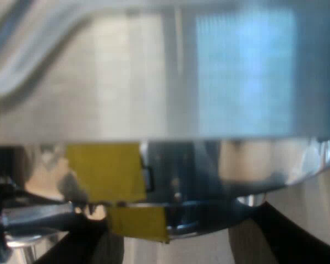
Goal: Put the handle in the coffee machine
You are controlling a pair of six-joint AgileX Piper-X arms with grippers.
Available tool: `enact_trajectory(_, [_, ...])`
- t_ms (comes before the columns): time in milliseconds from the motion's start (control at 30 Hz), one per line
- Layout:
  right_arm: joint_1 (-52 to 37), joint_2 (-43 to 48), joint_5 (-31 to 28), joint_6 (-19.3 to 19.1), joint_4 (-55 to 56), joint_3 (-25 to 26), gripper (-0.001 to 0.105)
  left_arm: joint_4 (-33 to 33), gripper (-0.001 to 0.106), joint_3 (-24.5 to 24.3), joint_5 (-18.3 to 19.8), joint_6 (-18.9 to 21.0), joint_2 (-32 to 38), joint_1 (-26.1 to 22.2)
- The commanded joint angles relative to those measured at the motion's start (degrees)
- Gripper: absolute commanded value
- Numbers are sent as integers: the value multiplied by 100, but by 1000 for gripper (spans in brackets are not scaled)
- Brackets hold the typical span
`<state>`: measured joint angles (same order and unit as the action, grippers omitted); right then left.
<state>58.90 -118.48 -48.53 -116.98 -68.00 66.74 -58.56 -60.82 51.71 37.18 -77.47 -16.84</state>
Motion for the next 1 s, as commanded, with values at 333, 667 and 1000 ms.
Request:
enact_trajectory(333, [-2,182,142,-15,-545,103,46,-1221,1,-40,392,-382,52,-5])
enact_trajectory(667, [-2,182,142,-22,-545,103,46,-2192,1,-40,750,-715,52,36])
enact_trajectory(1000, [-2,182,148,-98,-545,103,46,-2809,1,-19,777,-1024,52,591])
